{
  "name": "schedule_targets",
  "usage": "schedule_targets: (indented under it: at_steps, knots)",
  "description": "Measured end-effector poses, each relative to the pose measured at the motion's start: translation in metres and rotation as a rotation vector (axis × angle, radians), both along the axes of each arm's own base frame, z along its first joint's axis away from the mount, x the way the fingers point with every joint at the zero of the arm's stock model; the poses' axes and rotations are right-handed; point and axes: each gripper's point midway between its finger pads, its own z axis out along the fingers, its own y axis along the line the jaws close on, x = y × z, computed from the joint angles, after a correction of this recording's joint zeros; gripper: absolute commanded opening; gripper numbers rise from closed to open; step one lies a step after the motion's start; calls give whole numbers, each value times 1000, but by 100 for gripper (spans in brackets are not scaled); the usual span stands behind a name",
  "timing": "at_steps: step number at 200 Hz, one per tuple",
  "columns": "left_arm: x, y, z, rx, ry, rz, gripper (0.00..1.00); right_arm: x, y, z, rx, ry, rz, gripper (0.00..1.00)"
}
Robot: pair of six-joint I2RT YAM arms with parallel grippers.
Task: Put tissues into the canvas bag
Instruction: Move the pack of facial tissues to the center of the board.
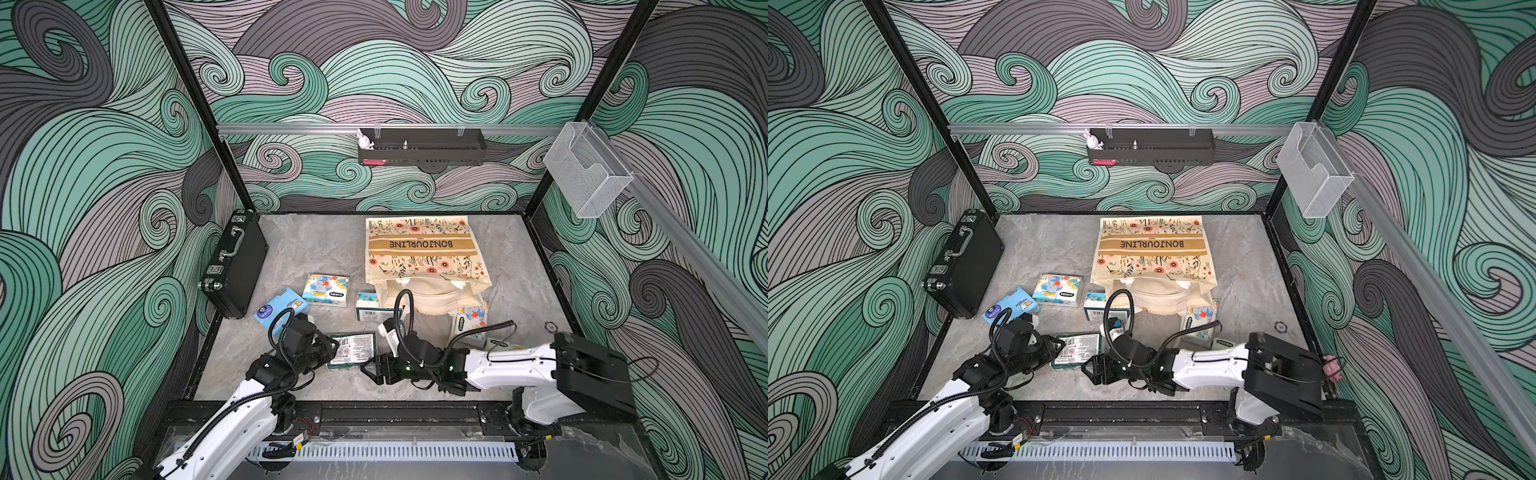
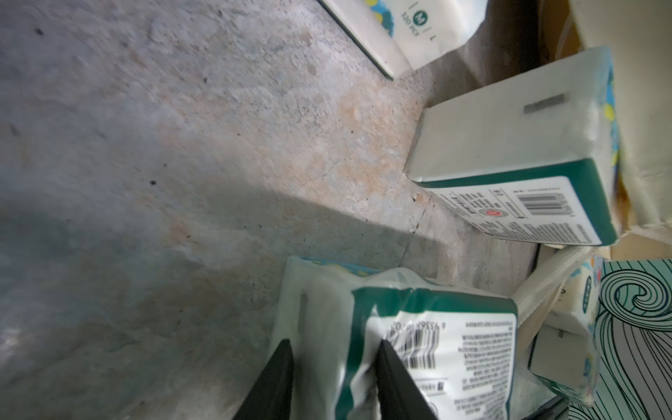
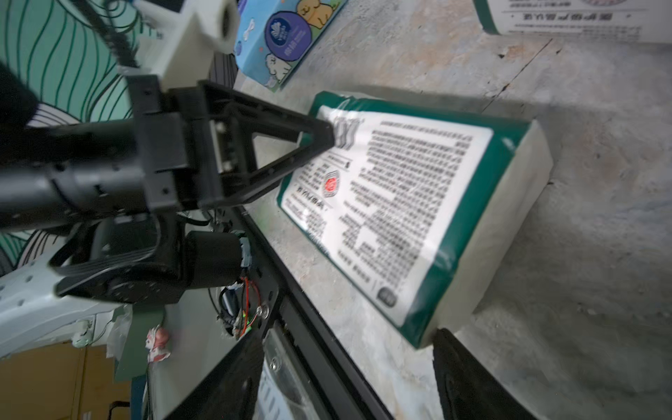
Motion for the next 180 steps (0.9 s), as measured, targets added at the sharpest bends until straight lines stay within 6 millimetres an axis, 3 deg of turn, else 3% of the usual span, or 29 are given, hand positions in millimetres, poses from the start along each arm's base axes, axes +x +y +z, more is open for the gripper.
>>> schedule_targets:
  at_steps: [22, 39, 106, 145, 180]
  knots:
    - [2, -7, 0, -13, -3, -31, 33, 10, -13, 5, 3, -24, -57, 75]
    - [2, -10, 1, -18, -13, -55, 29, 18, -20, -2, -23, -21, -91, 77]
    - [1, -19, 1, -31, -60, -143, 29, 46, -38, -29, -62, 65, -225, 81]
    - [0, -25, 1, -65, -80, -173, 29, 50, -30, -54, -49, 160, -235, 80]
    - [0, -30, -1, -84, -76, -193, 29, 50, -9, -53, 54, 221, -226, 77]
